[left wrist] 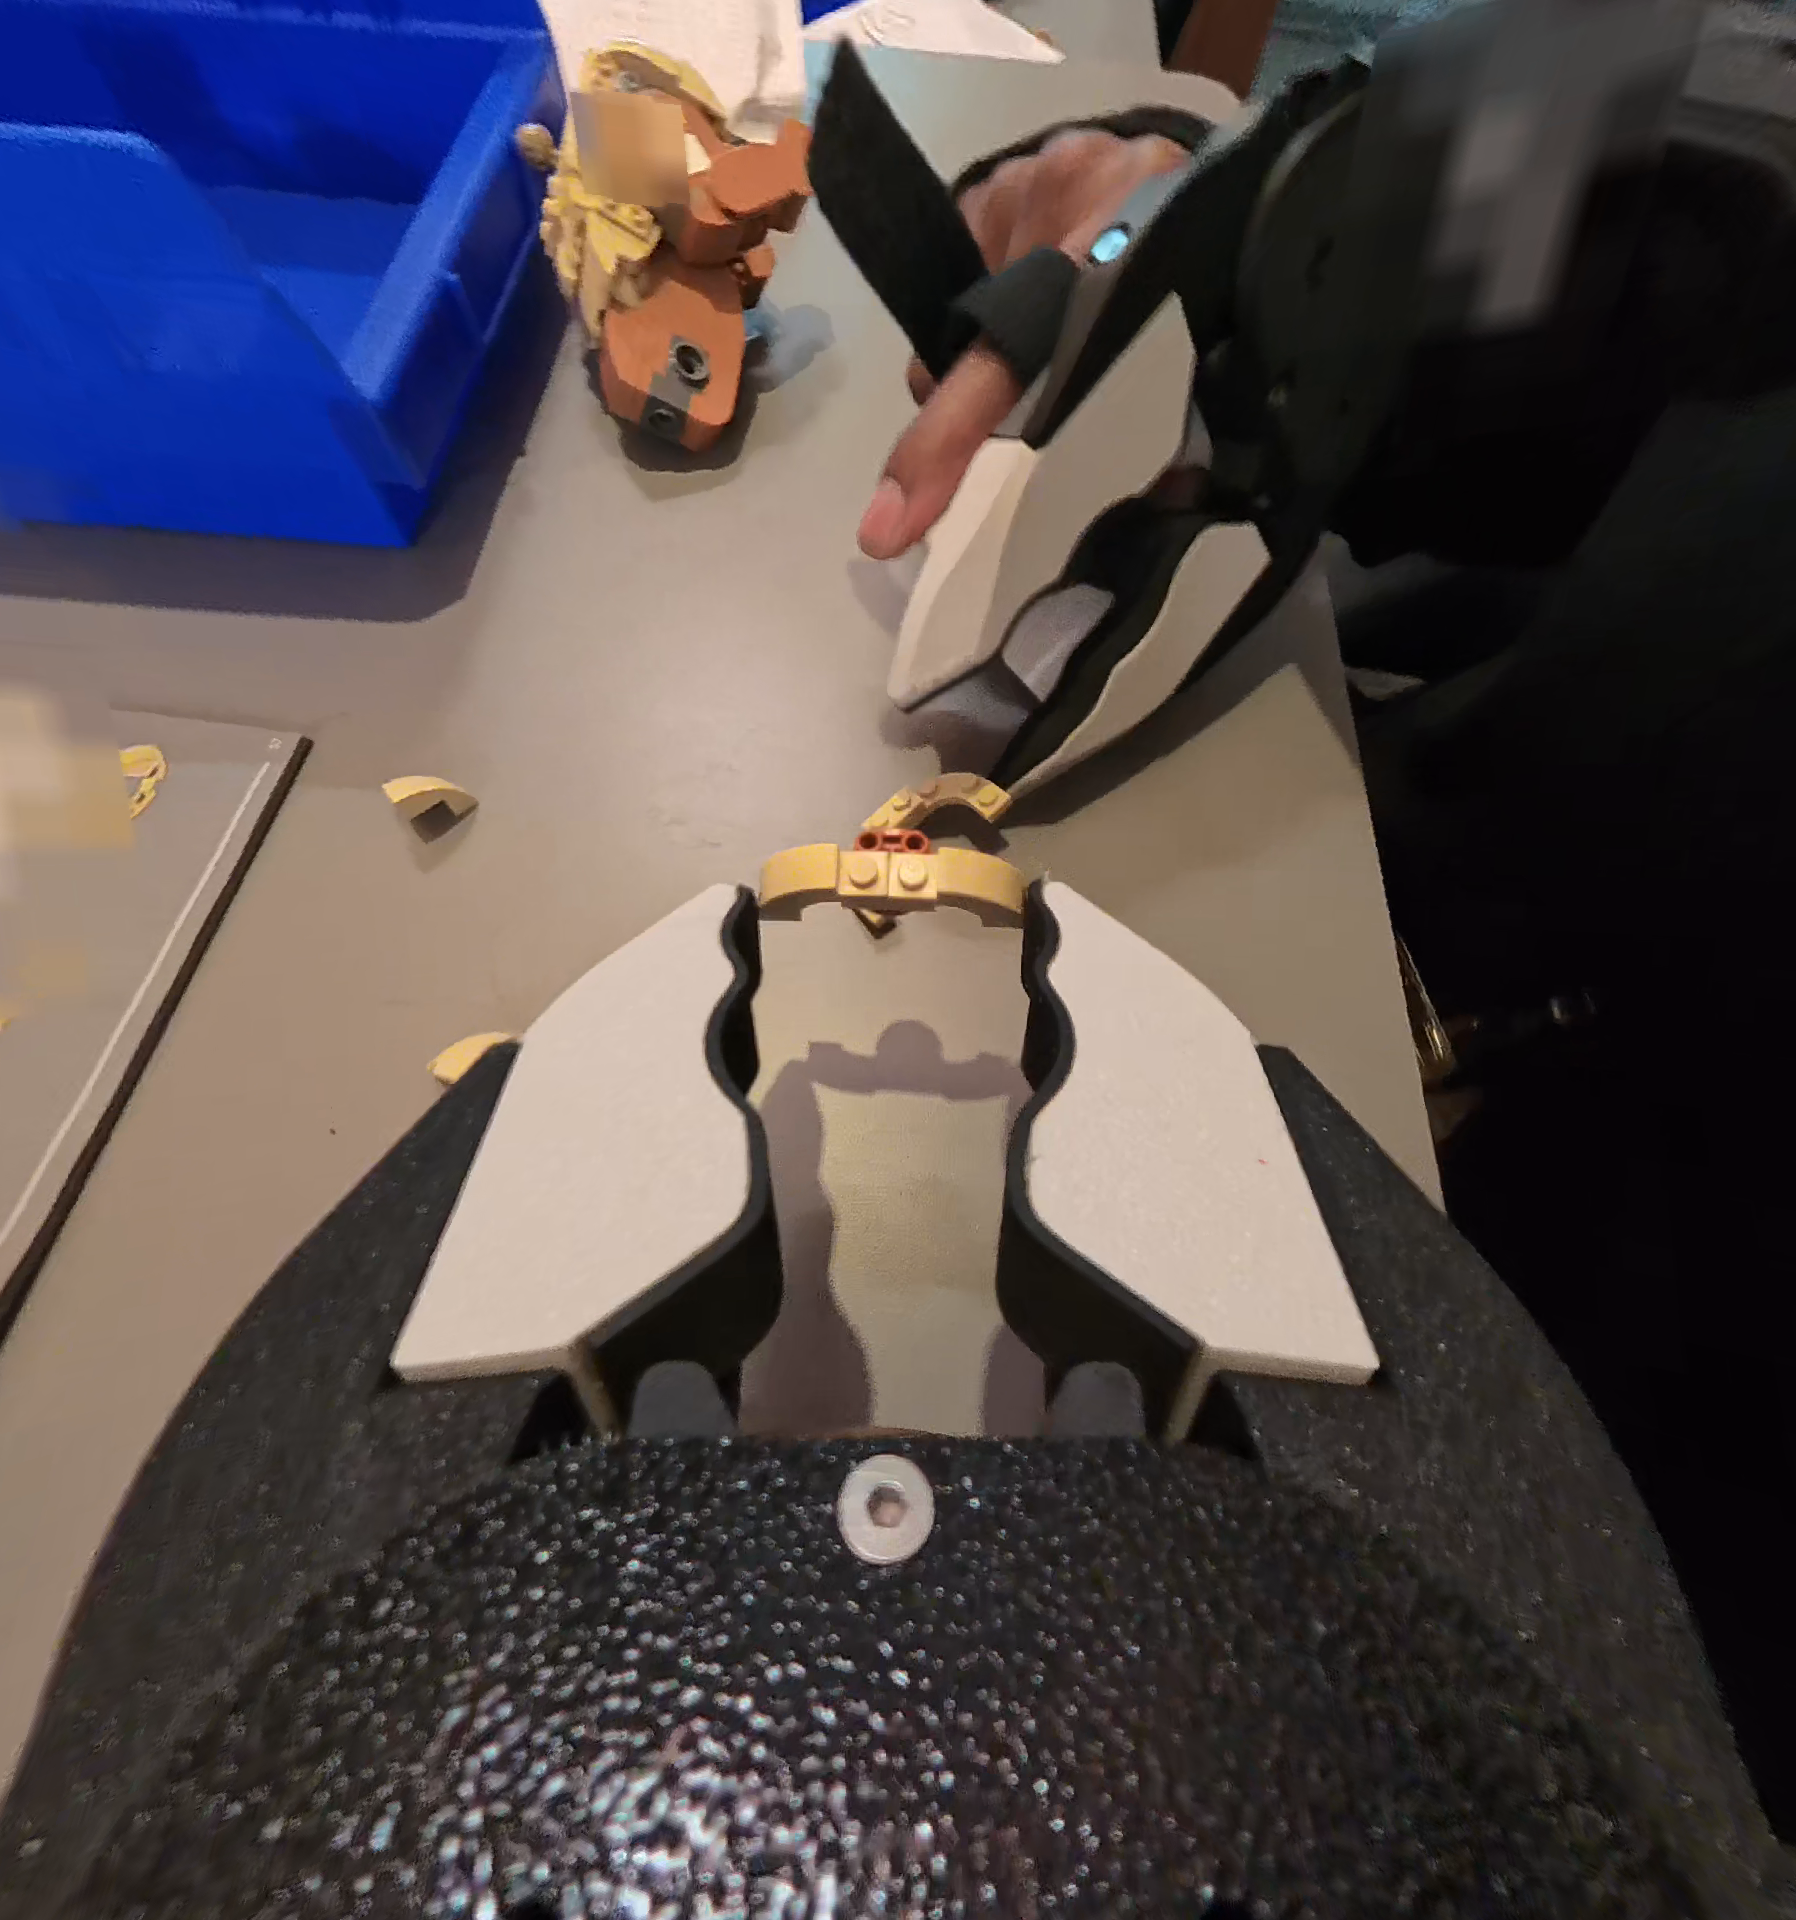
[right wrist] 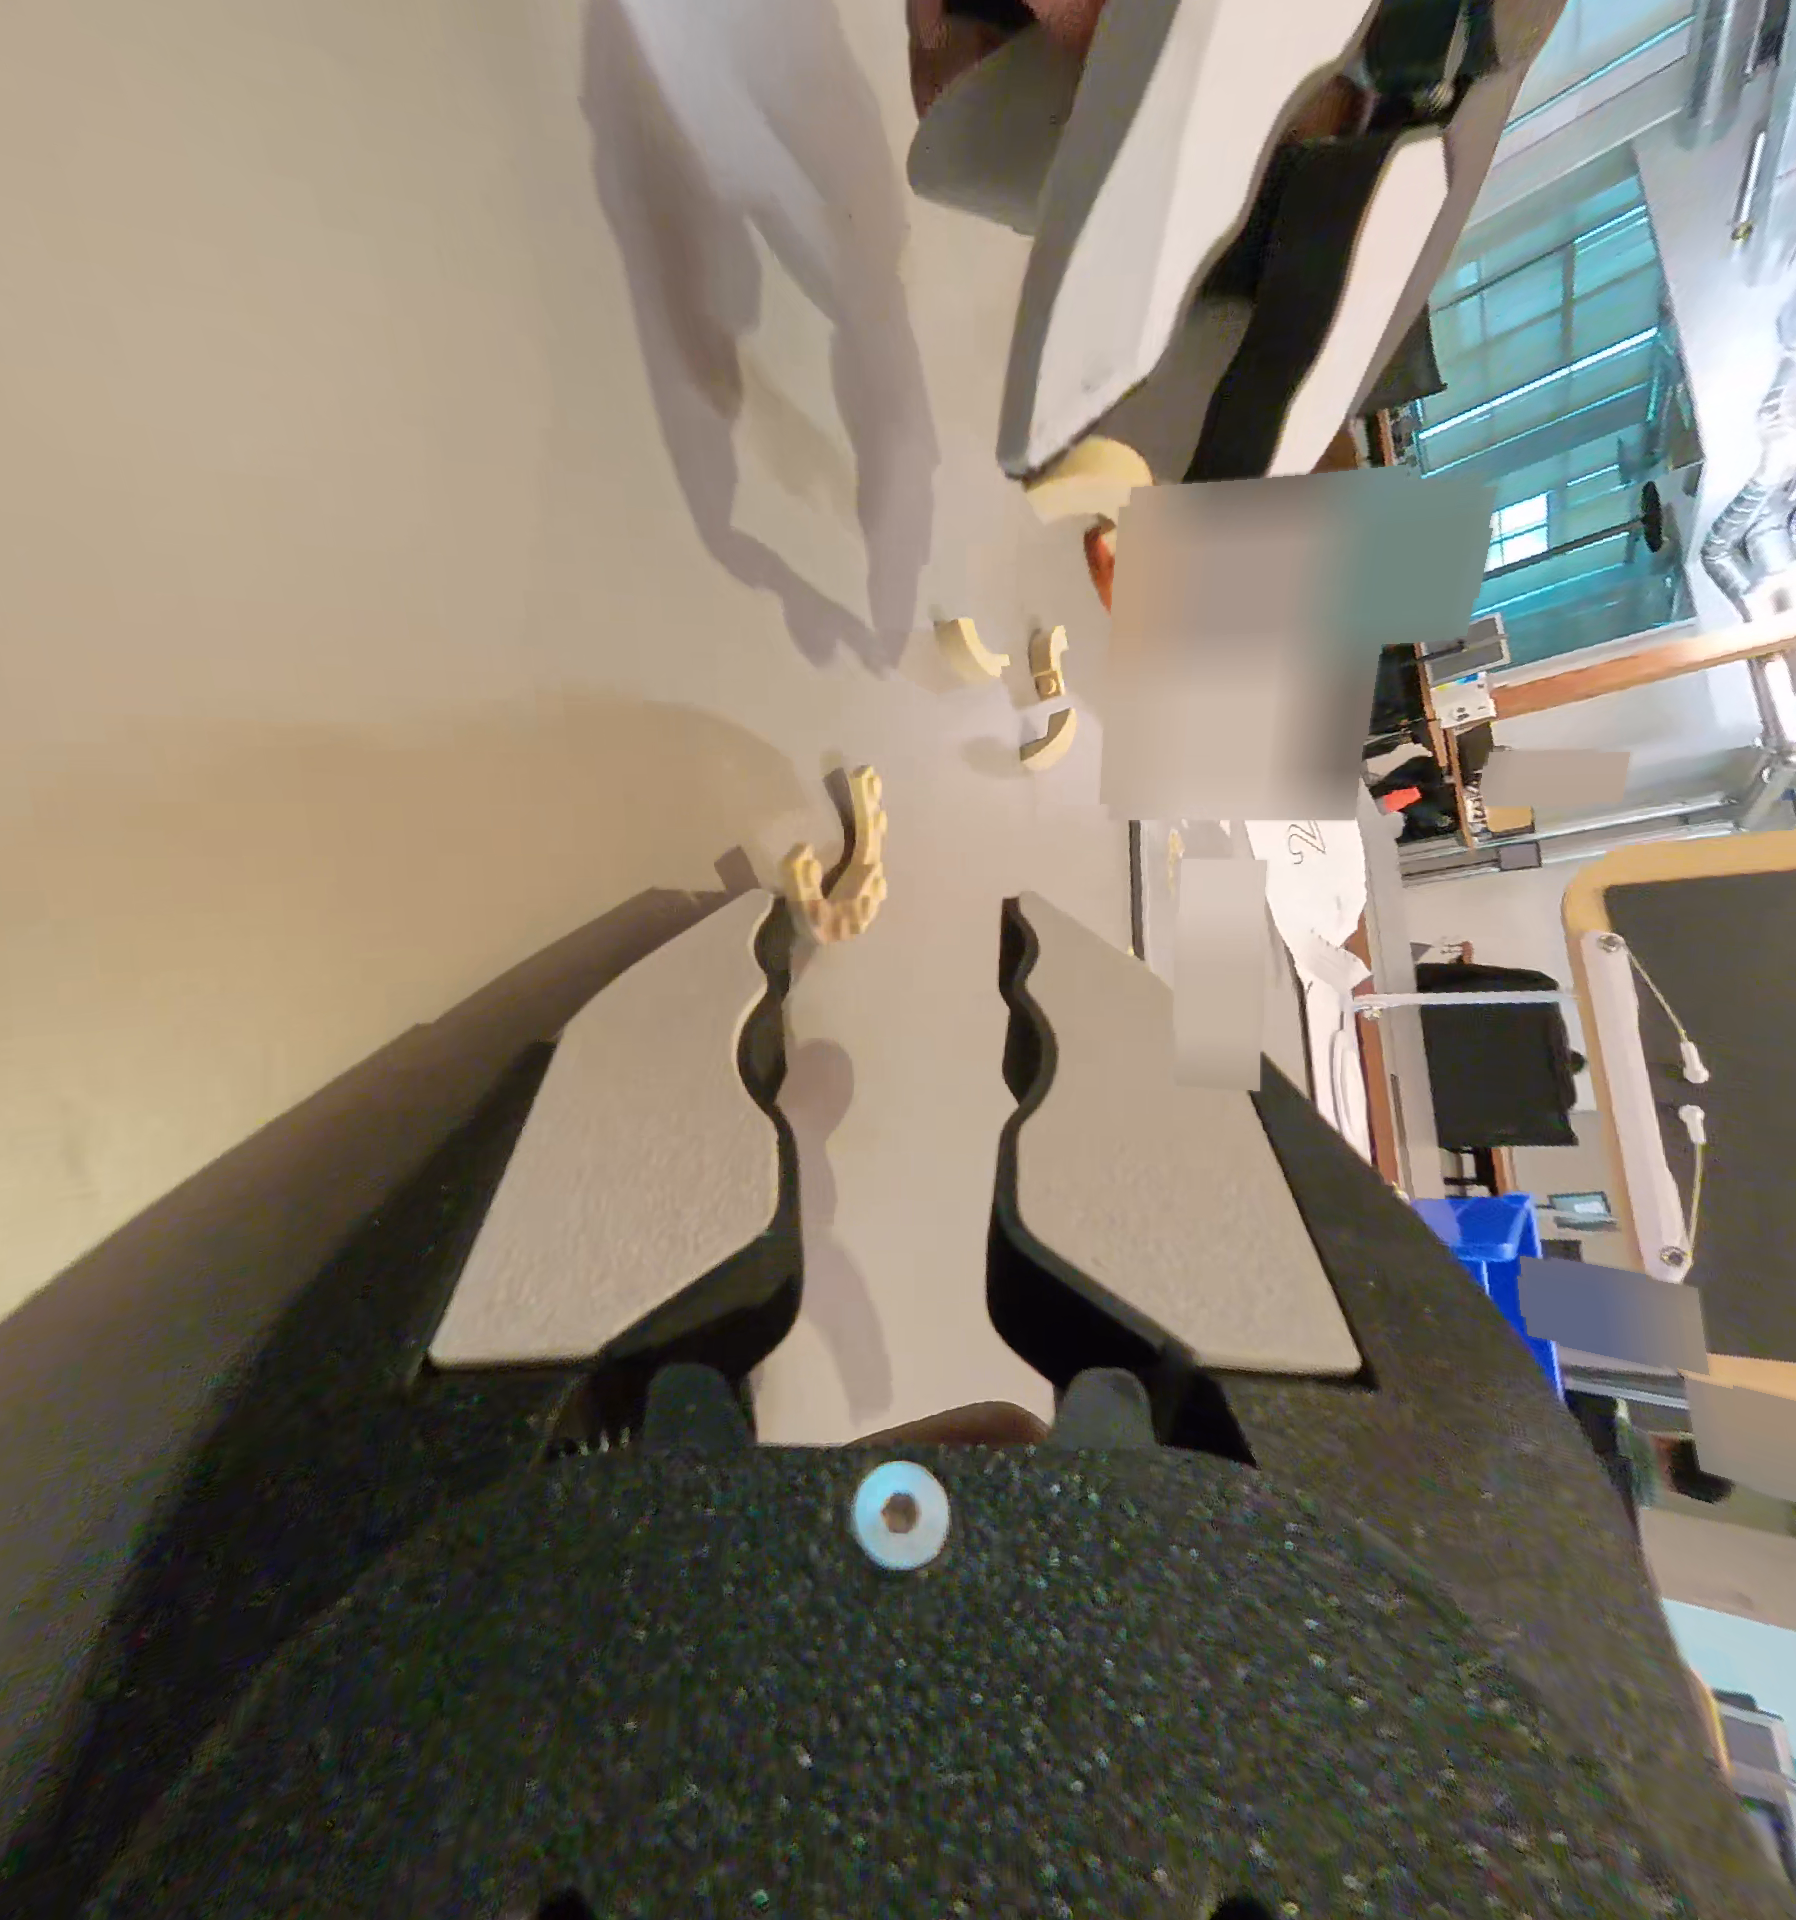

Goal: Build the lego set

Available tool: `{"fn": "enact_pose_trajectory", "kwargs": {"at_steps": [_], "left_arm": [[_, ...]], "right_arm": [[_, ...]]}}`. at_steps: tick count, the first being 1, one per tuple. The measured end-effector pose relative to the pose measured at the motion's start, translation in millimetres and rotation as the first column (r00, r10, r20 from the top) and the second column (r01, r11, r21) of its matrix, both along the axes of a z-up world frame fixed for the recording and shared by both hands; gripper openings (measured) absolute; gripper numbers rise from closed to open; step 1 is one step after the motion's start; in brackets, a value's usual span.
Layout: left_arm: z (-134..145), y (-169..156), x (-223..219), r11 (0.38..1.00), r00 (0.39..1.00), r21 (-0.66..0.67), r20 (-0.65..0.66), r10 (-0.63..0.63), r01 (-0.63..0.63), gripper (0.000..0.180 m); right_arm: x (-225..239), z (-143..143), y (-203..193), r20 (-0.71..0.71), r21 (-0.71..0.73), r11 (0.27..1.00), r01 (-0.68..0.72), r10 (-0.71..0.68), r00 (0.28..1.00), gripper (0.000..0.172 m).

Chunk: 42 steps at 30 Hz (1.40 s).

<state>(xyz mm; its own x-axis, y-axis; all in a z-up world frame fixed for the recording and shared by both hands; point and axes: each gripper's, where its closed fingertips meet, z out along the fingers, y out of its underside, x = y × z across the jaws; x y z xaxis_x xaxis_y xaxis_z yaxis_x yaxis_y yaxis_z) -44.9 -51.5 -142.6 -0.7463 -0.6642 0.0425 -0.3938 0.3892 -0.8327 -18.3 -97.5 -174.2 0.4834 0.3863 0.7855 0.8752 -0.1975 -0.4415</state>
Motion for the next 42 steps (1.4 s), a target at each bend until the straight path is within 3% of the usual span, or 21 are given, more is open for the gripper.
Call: {"fn": "enact_pose_trajectory", "kwargs": {"at_steps": [5,11,21,37,42], "left_arm": [[1,-9,-13,0.972,0.974,0.059,0.001,-0.228,0.227,0.048],[2,-28,-28,0.853,0.857,0.085,-0.046,-0.513,0.515,0.048],[-10,-37,-41,0.696,0.699,0.096,-0.188,-0.69,0.712,0.048],[-17,-41,-33,0.716,0.715,0.093,-0.218,-0.664,0.692,0.048],[-9,-31,-12,0.857,0.851,0.073,-0.184,-0.491,0.51,0.045]], "right_arm": [[-8,14,-3,-0.043,0.017,0.998,-0.06,0.061,0.997,0.043],[-37,38,9,0.013,0.09,0.977,-0.193,0.193,0.981,0.036],[-52,35,15,0.162,0.089,0.955,-0.284,0.268,0.95,0.017],[-46,21,20,0.303,0.098,0.962,-0.255,0.216,0.928,0.015],[-21,24,25,0.361,0.125,0.989,-0.083,0.033,0.932,0.013]]}}
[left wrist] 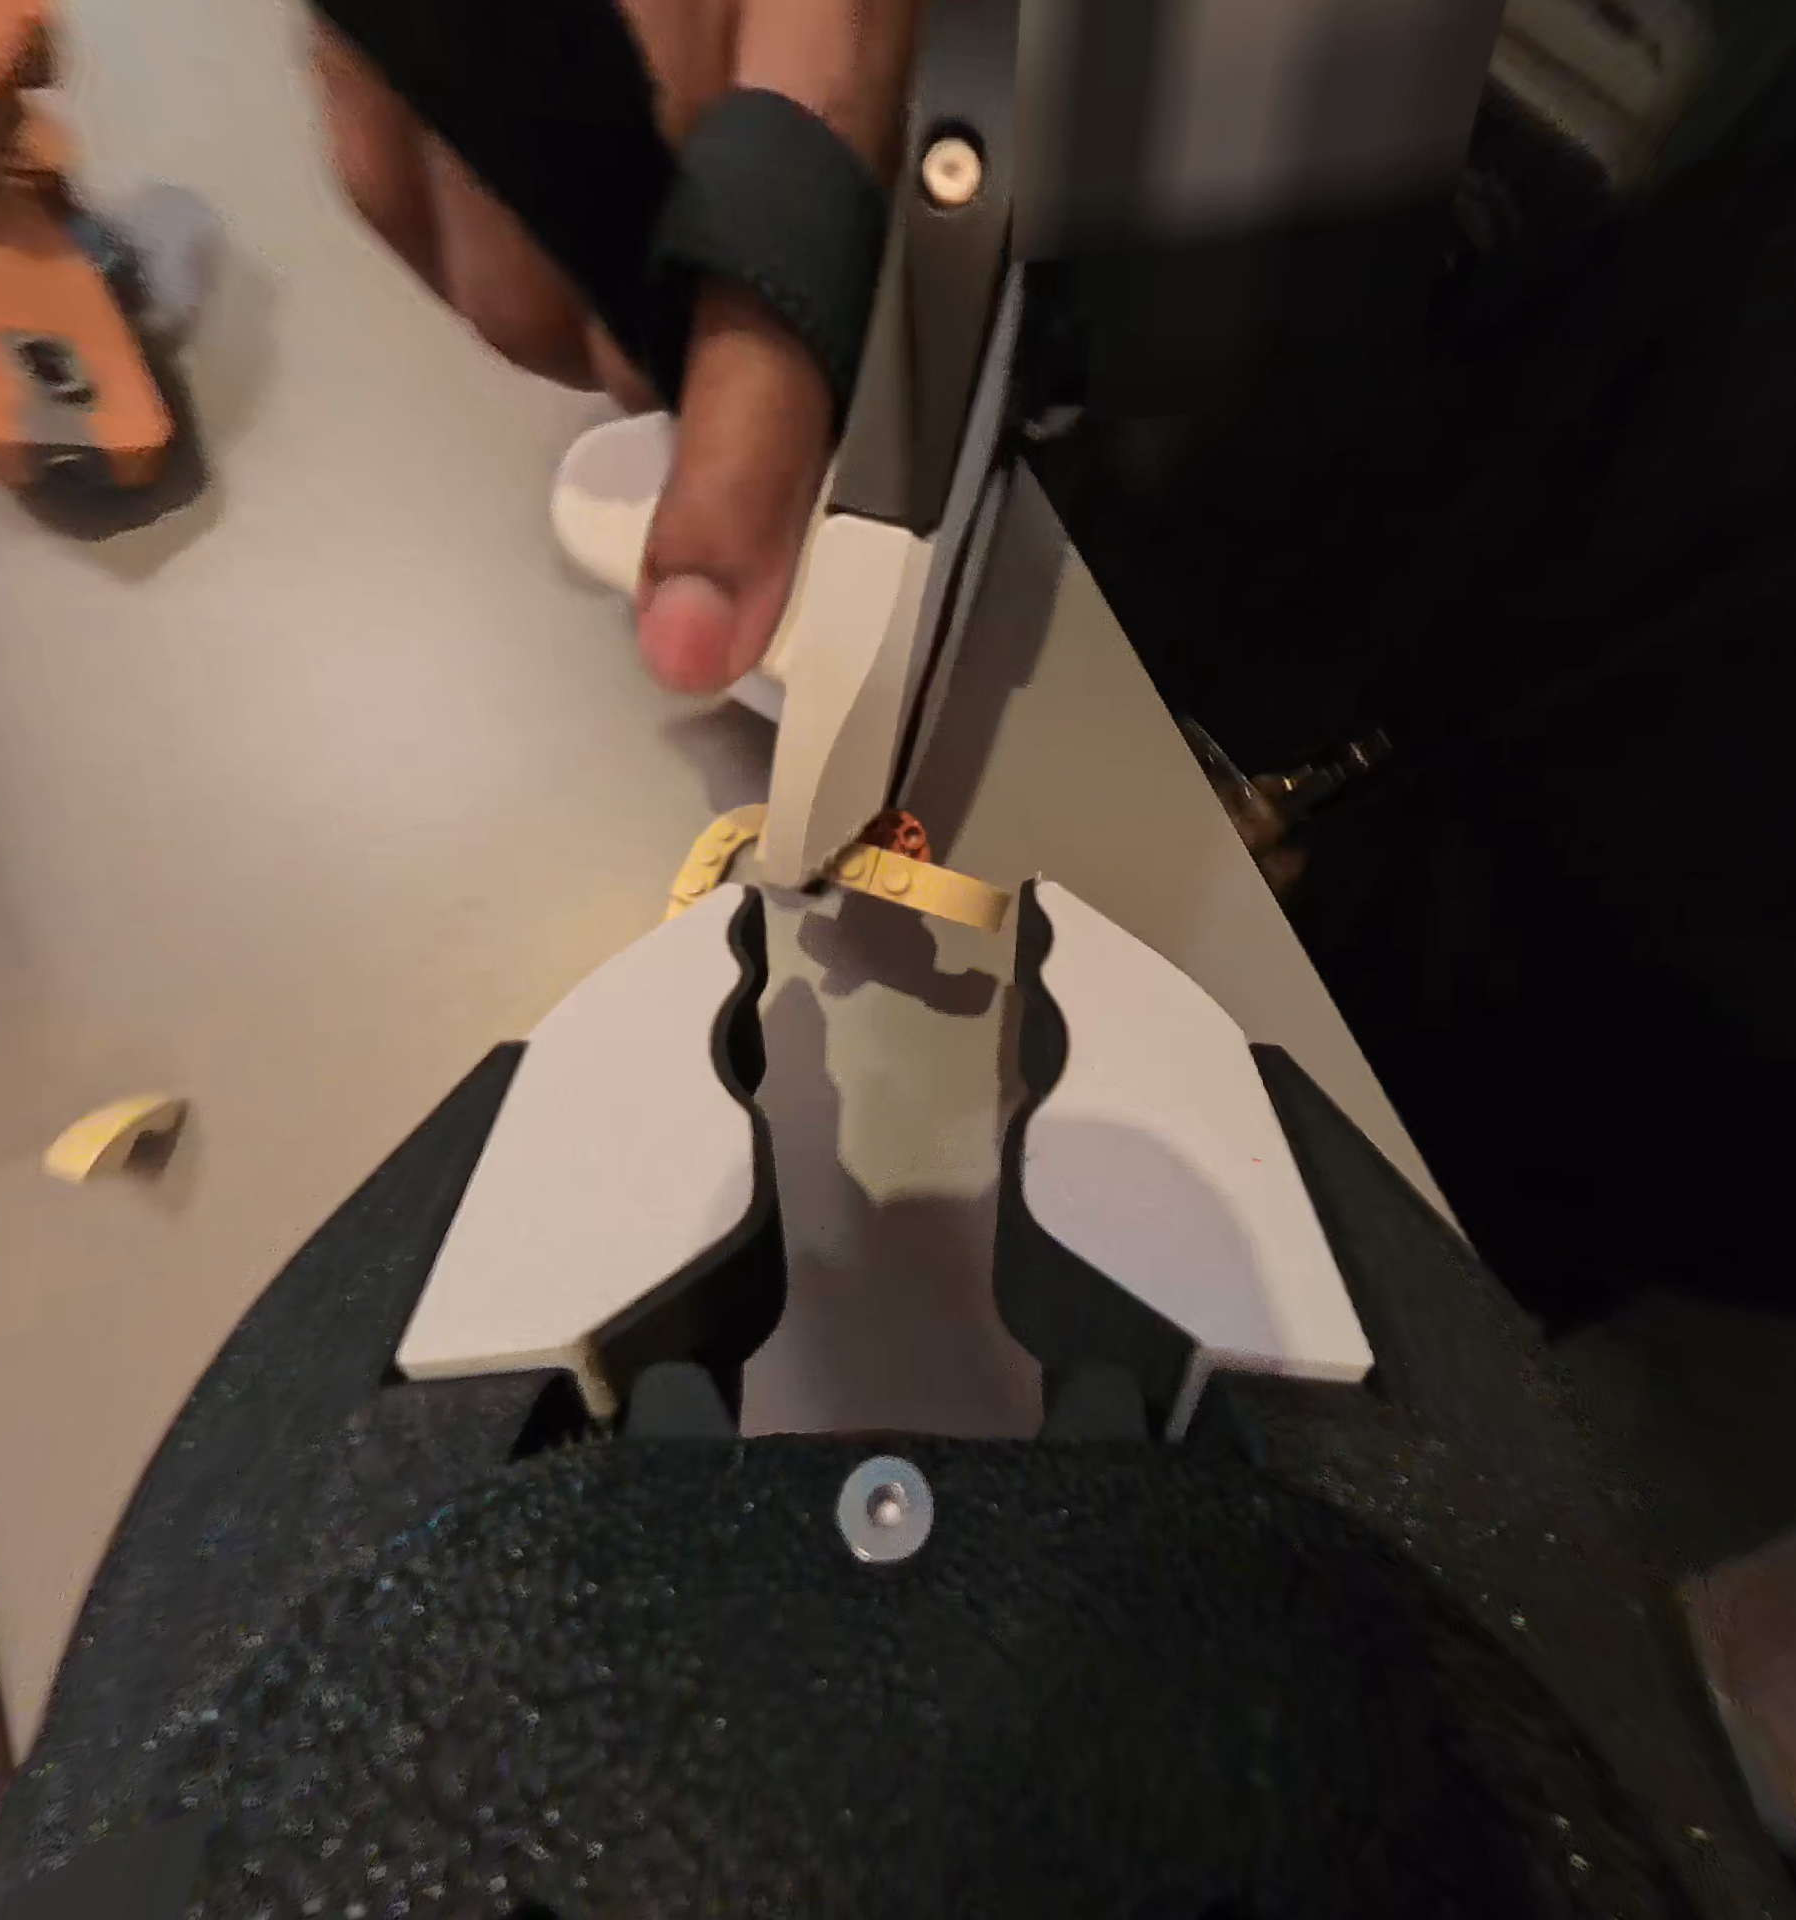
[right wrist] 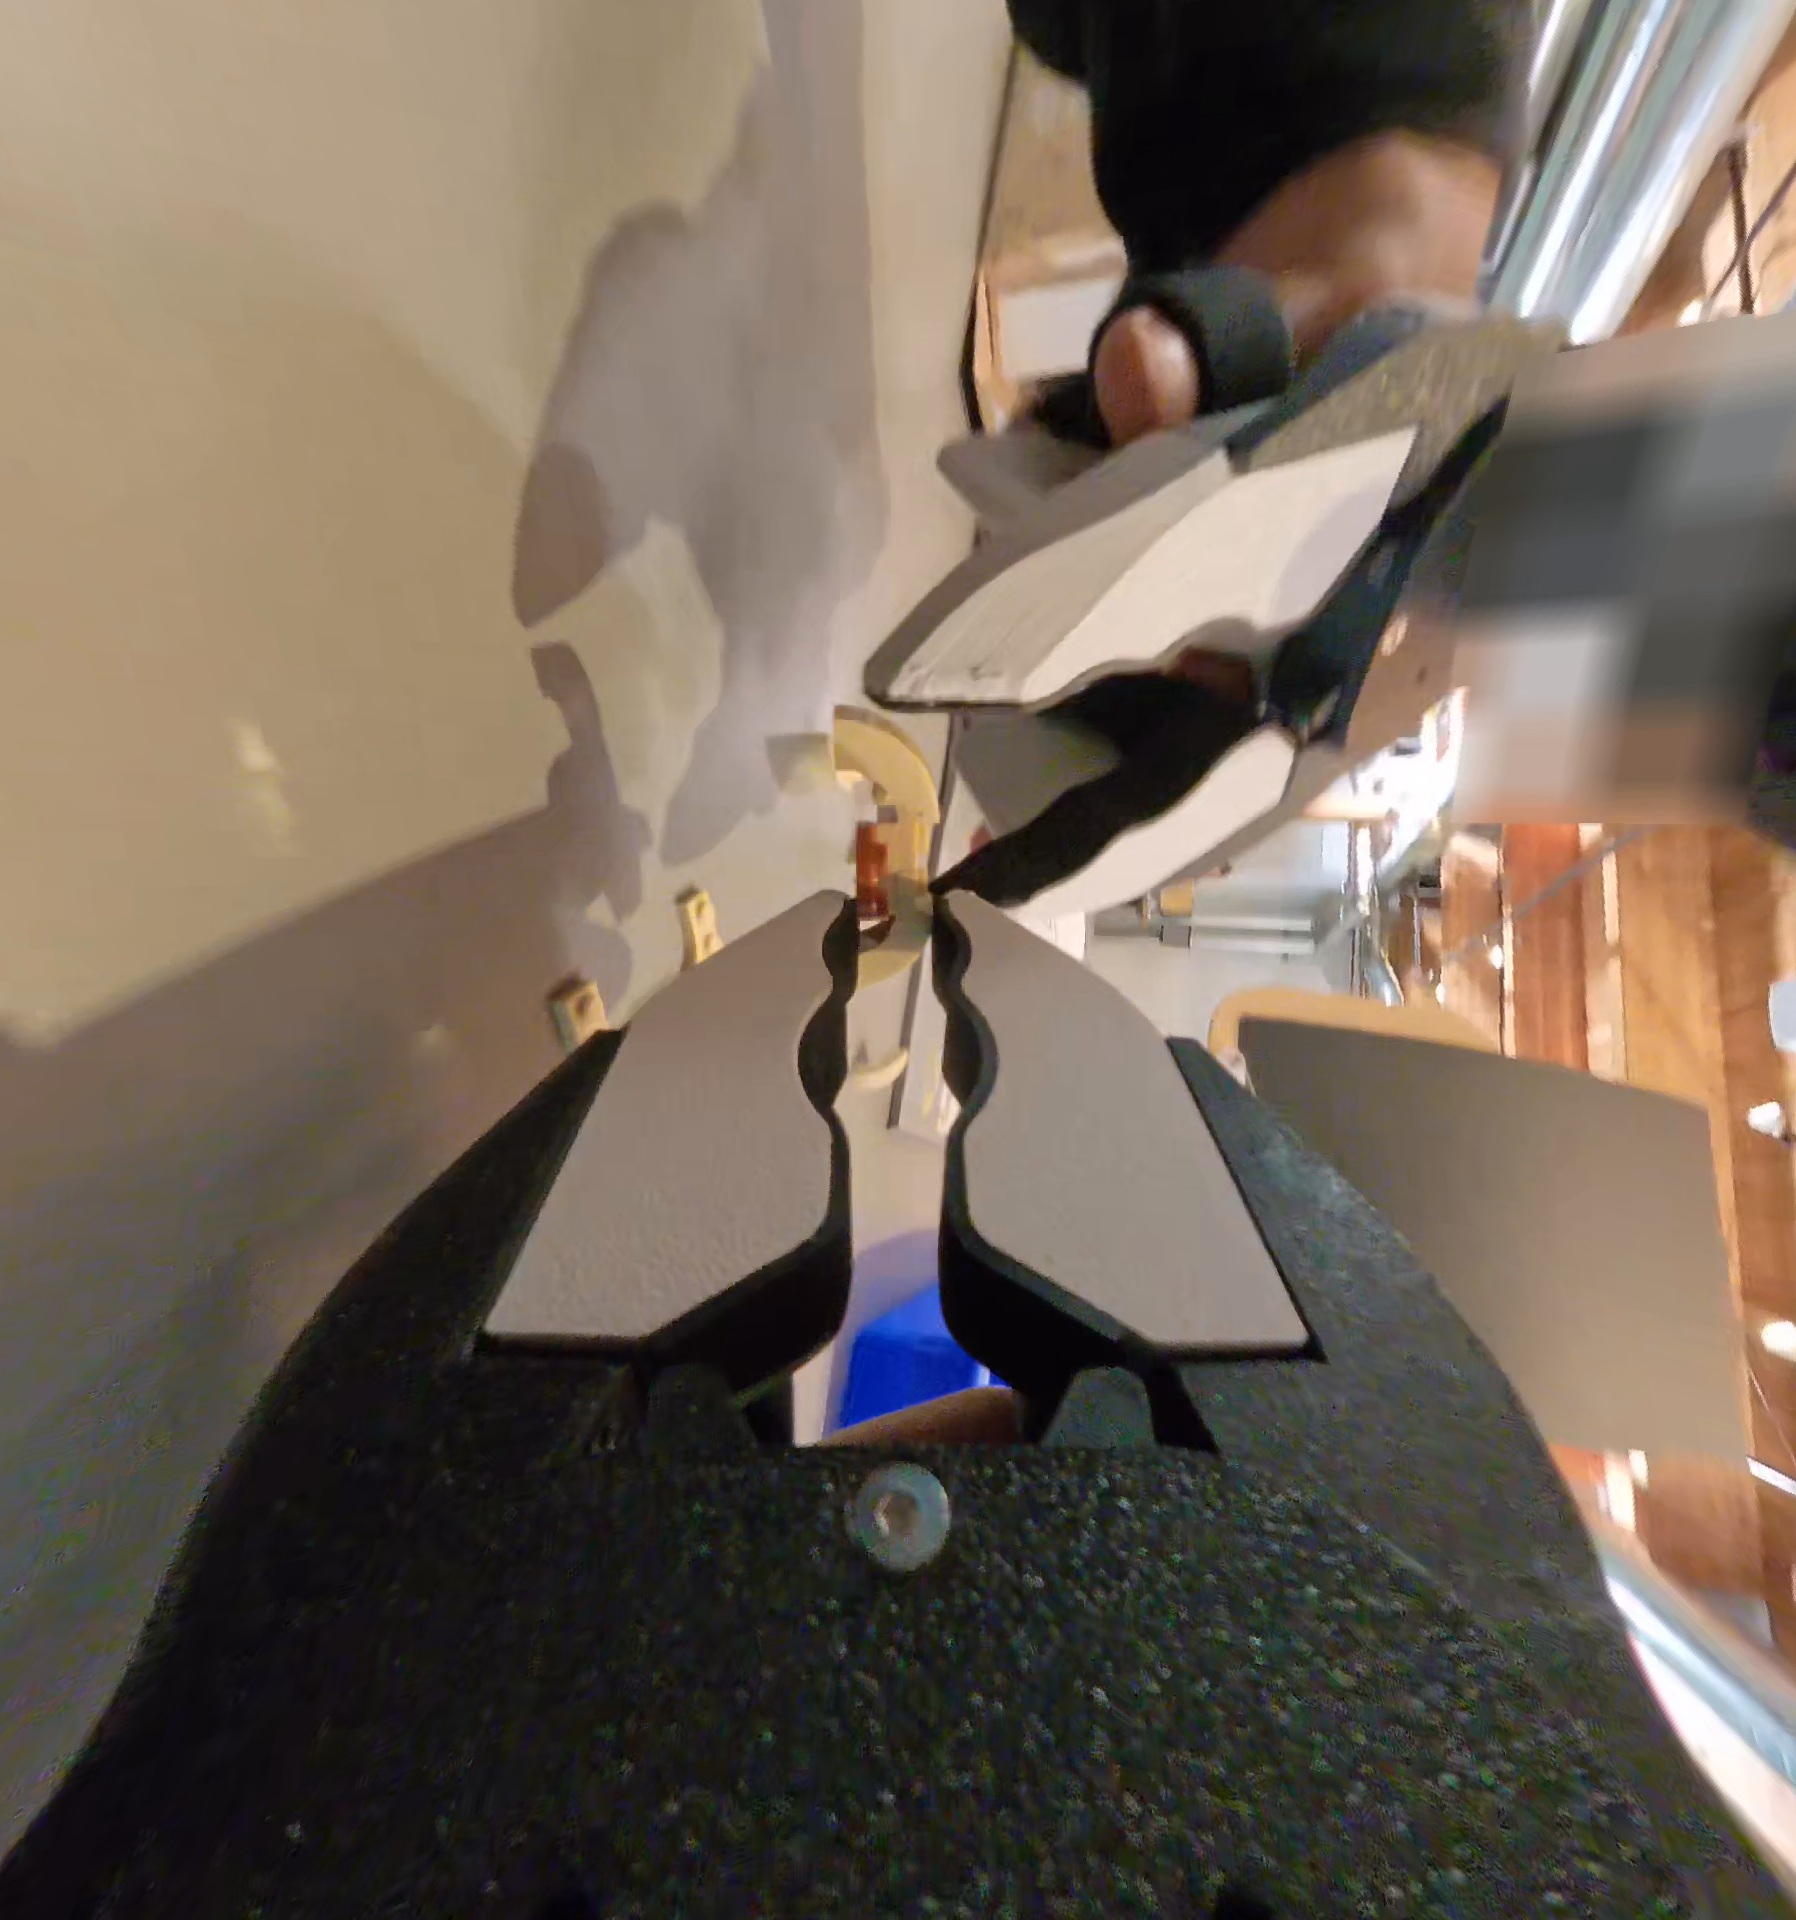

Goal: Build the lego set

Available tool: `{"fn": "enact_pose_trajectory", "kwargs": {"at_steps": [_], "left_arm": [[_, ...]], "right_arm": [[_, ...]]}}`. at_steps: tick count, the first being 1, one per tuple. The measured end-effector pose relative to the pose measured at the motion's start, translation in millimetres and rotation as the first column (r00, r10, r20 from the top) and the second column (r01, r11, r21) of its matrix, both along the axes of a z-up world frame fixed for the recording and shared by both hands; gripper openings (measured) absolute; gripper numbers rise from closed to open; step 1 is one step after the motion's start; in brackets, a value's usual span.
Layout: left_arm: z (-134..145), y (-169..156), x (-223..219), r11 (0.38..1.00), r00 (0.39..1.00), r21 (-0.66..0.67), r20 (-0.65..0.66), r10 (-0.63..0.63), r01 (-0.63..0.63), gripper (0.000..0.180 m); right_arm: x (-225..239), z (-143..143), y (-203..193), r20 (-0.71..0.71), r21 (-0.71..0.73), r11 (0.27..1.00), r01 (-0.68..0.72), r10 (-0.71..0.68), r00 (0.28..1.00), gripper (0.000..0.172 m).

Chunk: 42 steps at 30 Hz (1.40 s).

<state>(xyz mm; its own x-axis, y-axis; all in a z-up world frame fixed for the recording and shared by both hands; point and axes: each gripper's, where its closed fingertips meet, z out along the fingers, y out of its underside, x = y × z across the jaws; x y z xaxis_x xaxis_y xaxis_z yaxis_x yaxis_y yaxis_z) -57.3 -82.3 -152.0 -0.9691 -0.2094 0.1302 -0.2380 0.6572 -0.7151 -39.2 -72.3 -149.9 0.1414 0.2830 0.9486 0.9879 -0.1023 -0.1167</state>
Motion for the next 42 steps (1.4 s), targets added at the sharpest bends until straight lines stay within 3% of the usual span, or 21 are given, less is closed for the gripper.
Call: {"fn": "enact_pose_trajectory", "kwargs": {"at_steps": [3,5,6,9,12,14,16,18,20,22,25,29,33,42], "left_arm": [[11,9,11,0.969,0.971,-0.086,0.031,0.237,-0.233,0.046],[17,16,21,0.866,0.88,-0.162,-0.044,0.473,-0.473,0.046],[22,14,19,0.812,0.841,-0.221,-0.108,0.53,-0.54,0.045],[22,18,17,0.689,0.738,-0.284,-0.126,0.663,-0.667,0.04],[11,20,16,0.664,0.696,-0.246,-0.067,0.715,-0.706,0.04],[8,13,13,0.679,0.712,-0.245,-0.073,0.698,-0.692,0.033],[7,12,12,0.714,0.74,-0.24,-0.028,0.672,-0.658,0.009],[10,13,12,0.754,0.774,-0.253,0.032,0.633,-0.606,0.008],[12,11,7,0.824,0.838,-0.262,0.087,0.539,-0.502,0.008],[16,6,-1,0.889,0.905,-0.288,0.133,0.404,-0.355,0.008],[19,-1,-11,0.952,0.946,-0.284,0.259,0.193,-0.117,0.008],[23,-1,-12,0.967,0.957,-0.254,0.28,0.068,0.006,0.008],[25,1,-14,0.965,0.968,-0.256,0.25,0.002,0.064,0.008],[15,2,-15,0.964,0.982,-0.259,0.191,-0.004,0.055,0.008]], "right_arm": [[10,5,-1,-0.018,0.045,0.994,0.098,-0.098,0.995,0.013],[21,7,0,0.01,0.075,0.977,0.197,-0.199,0.98,0.013],[26,6,0,0.028,0.084,0.967,0.242,-0.245,0.969,0.013],[28,3,3,0.042,0.099,0.947,0.305,-0.311,0.95,0.013],[23,4,7,0.019,0.116,0.938,0.327,-0.331,0.943,0.013],[20,7,9,-0.003,0.125,0.936,0.328,-0.33,0.944,0.013],[17,11,9,-0.017,0.132,0.937,0.323,-0.324,0.946,0.013],[14,13,7,-0.071,0.131,0.945,0.299,-0.292,0.954,0.014],[6,13,2,-0.234,0.067,0.969,0.238,-0.217,0.948,0.017],[-4,18,-4,-0.445,0.001,0.988,0.153,-0.136,0.885,0.024],[-16,23,-12,-0.697,-0.117,0.993,0.011,-0.09,0.711,0.033],[-19,15,-21,-0.789,-0.238,0.968,-0.079,-0.145,0.598,0.03],[-24,15,-24,-0.829,-0.221,0.969,-0.113,-0.126,0.545,0.015],[-33,6,-24,-0.865,-0.237,0.962,-0.133,-0.147,0.48,0.018]]}}
